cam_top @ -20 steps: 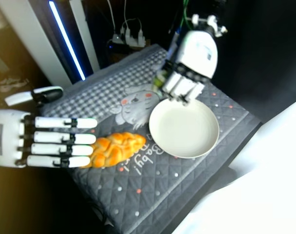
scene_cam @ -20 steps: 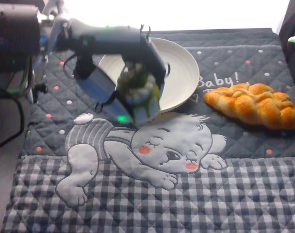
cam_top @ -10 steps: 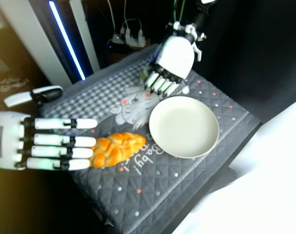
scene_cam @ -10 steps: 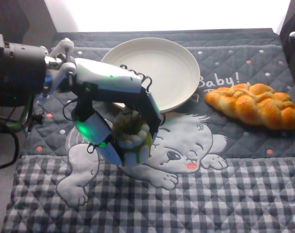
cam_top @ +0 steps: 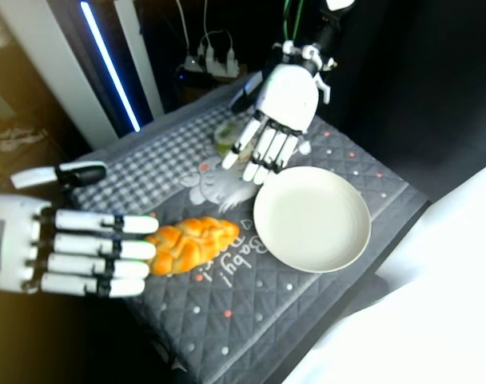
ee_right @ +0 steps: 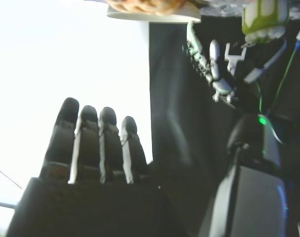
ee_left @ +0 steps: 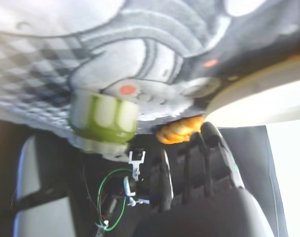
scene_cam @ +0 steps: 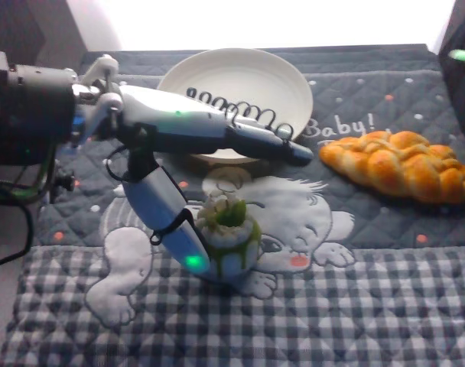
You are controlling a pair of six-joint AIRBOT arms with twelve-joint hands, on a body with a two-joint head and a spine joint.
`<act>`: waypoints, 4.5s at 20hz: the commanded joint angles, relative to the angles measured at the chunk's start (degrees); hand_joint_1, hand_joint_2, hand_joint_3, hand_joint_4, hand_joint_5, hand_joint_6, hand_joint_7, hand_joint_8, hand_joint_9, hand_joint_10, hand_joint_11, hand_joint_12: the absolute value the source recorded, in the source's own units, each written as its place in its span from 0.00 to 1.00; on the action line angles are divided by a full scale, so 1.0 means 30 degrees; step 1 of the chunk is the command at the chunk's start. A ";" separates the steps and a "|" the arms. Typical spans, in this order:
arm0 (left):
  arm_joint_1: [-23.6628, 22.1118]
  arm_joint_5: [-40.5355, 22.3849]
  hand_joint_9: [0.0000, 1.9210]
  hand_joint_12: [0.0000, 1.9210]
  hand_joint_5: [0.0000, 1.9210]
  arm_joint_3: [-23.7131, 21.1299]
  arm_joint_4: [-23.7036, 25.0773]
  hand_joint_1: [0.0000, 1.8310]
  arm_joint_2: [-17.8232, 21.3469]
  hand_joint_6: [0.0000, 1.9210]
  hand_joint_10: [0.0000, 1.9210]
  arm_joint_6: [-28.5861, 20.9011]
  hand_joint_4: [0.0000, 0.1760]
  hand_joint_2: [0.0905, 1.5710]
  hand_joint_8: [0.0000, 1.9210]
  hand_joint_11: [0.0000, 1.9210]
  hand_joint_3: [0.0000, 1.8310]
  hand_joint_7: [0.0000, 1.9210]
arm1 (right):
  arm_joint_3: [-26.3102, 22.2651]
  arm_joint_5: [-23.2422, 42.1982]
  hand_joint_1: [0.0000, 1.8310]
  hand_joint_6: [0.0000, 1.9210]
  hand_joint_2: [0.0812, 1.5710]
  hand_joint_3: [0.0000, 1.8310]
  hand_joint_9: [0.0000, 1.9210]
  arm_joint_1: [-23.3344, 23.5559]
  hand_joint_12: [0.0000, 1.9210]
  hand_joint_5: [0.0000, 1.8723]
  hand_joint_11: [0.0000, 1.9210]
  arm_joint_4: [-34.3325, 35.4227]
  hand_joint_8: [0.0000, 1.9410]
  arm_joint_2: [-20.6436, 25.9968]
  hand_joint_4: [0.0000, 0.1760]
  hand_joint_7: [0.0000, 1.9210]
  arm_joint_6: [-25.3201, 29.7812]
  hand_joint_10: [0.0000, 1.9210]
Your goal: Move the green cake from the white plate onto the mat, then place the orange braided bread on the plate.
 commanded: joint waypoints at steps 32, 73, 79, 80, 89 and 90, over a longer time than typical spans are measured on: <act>-0.1660 -0.0921 0.04 0.02 0.02 -0.1893 -1.0101 0.45 0.4213 0.00 0.00 0.8031 0.68 0.51 0.00 0.05 0.00 0.03 | 0.2868 -0.6982 0.60 0.00 0.40 0.00 0.26 0.4503 0.30 0.24 0.15 -0.5751 0.00 -0.2667 0.12 0.28 0.0581 0.00; 0.0540 -0.2333 0.14 0.45 0.09 -0.2045 -1.2976 0.43 0.4719 0.01 0.01 1.0405 0.08 0.45 0.01 0.00 0.00 0.13 | 0.6428 -0.5710 0.76 0.40 0.63 0.00 0.61 1.0662 0.40 0.60 0.50 -0.3154 0.13 -0.6647 0.00 0.66 -0.2540 0.44; 0.0765 -0.2780 0.18 0.46 0.12 -0.2049 -1.3394 0.48 0.4790 0.00 0.01 1.0598 0.38 0.43 0.00 0.00 0.00 0.16 | 0.8399 -0.7261 0.77 0.46 0.65 0.00 0.60 1.1065 0.61 0.54 0.46 -0.4023 0.27 -0.9094 0.00 0.59 -0.2249 0.46; 0.0765 -0.2869 0.18 0.48 0.11 -0.2072 -1.3426 0.44 0.4788 0.00 0.01 1.0634 0.42 0.43 0.00 0.00 0.00 0.16 | 0.8726 -0.7542 0.76 0.43 0.65 0.00 0.58 1.1117 0.57 0.54 0.49 -0.4111 0.35 -0.9524 0.00 0.57 -0.2108 0.51; 0.0658 -0.3123 0.17 0.50 0.15 -0.2372 -1.3512 0.46 0.4692 0.00 0.00 1.0852 0.47 0.43 0.00 0.00 0.00 0.15 | 1.0231 -0.9682 0.66 0.52 0.73 0.00 0.34 1.1432 0.79 0.48 0.28 -0.4185 0.67 -1.1452 0.00 0.45 -0.1957 0.64; 0.0658 -0.3131 0.17 0.49 0.14 -0.2372 -1.3524 0.47 0.4666 0.00 0.01 1.0852 0.44 0.45 0.00 0.00 0.01 0.16 | 1.0240 -0.9770 0.67 0.50 0.74 0.00 0.33 1.1434 0.84 0.47 0.29 -0.4193 0.74 -1.1489 0.00 0.43 -0.1934 0.70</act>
